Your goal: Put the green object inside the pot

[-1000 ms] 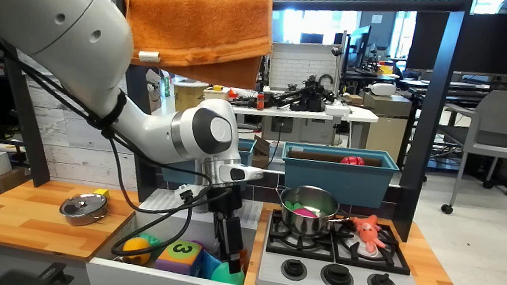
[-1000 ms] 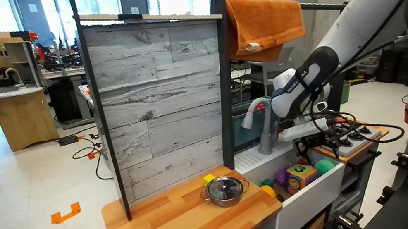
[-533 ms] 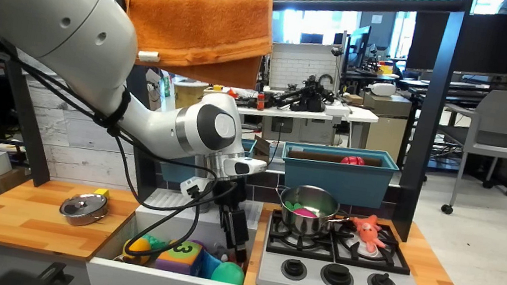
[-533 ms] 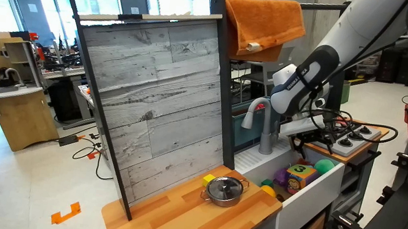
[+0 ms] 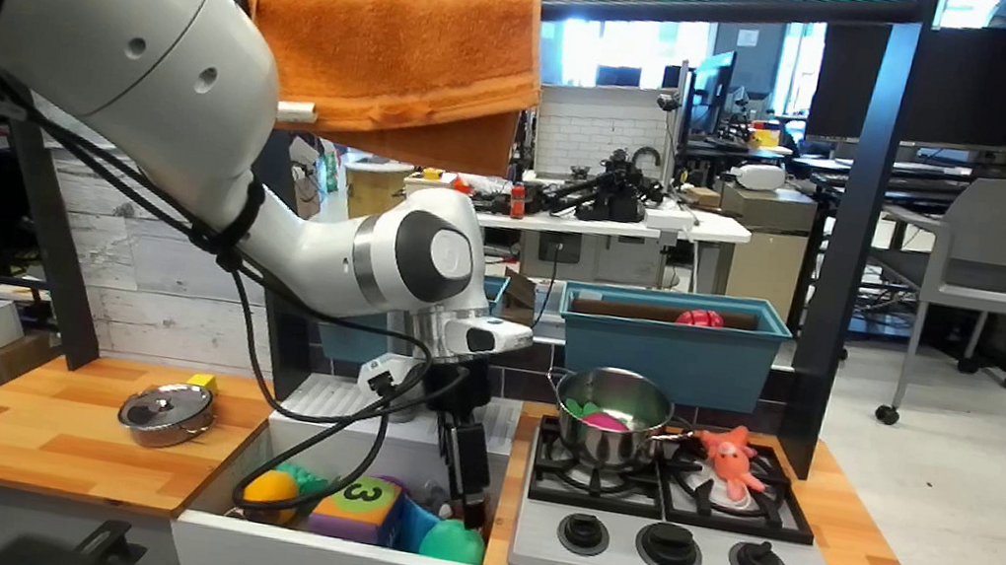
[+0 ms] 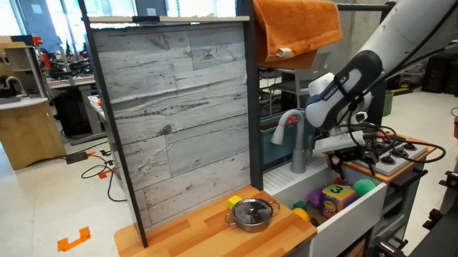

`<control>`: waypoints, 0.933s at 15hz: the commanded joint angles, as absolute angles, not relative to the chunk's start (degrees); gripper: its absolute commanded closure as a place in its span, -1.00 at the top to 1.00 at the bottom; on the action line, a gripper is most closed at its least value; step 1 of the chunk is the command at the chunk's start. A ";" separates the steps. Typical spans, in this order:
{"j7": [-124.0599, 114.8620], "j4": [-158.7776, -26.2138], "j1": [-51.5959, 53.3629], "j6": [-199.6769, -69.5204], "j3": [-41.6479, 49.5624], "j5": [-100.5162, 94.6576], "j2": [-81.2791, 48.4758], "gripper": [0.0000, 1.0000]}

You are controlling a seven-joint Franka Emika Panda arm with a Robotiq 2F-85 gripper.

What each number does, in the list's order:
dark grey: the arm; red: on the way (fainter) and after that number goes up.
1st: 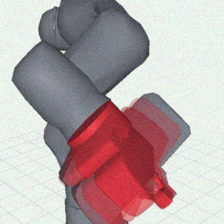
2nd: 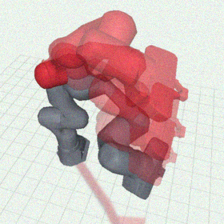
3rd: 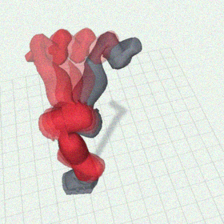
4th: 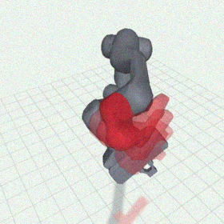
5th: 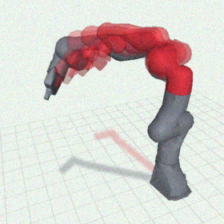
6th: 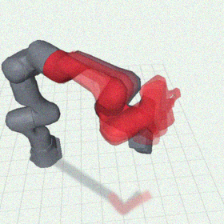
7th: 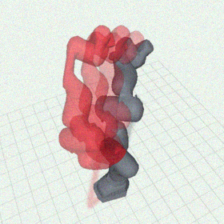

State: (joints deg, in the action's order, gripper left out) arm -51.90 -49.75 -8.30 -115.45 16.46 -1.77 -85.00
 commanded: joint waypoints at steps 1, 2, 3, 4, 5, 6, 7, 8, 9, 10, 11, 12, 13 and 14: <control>-54.03 -50.31 -9.27 -114.09 15.17 -2.22 -85.04 1.00; -54.31 -50.80 -9.26 -114.17 15.16 -2.29 -85.02 1.00; -54.53 -51.23 -9.27 -114.33 15.13 -2.30 -85.02 1.00; -54.71 -51.49 -9.27 -114.34 15.13 -2.27 -85.03 1.00; -54.89 -51.59 -9.35 -114.56 15.09 -2.16 -85.03 0.50; -54.97 -51.70 -9.27 -114.47 15.23 -2.31 -85.03 0.47; -55.17 -51.77 -9.29 -114.50 15.23 -2.27 -85.03 0.31; -55.27 -51.76 -9.32 -114.57 15.21 -2.24 -85.03 0.16; -55.38 -51.57 -9.36 -114.56 15.18 -2.17 -85.07 -0.02; -55.29 -48.88 -9.60 -113.54 15.43 -1.74 -86.60 -0.14; -55.32 -49.66 -9.52 -113.92 15.30 -1.91 -86.04 -0.31; -55.29 -49.75 -9.46 -113.96 15.28 -1.98 -85.94 -0.45; -55.29 -49.72 -9.43 -113.91 15.24 -1.97 -85.91 -0.61; -55.29 -49.61 -9.40 -113.77 15.22 -1.94 -85.90 -0.72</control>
State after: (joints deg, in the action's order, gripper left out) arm -54.63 -52.07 -8.44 -115.37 16.24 -1.76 -84.94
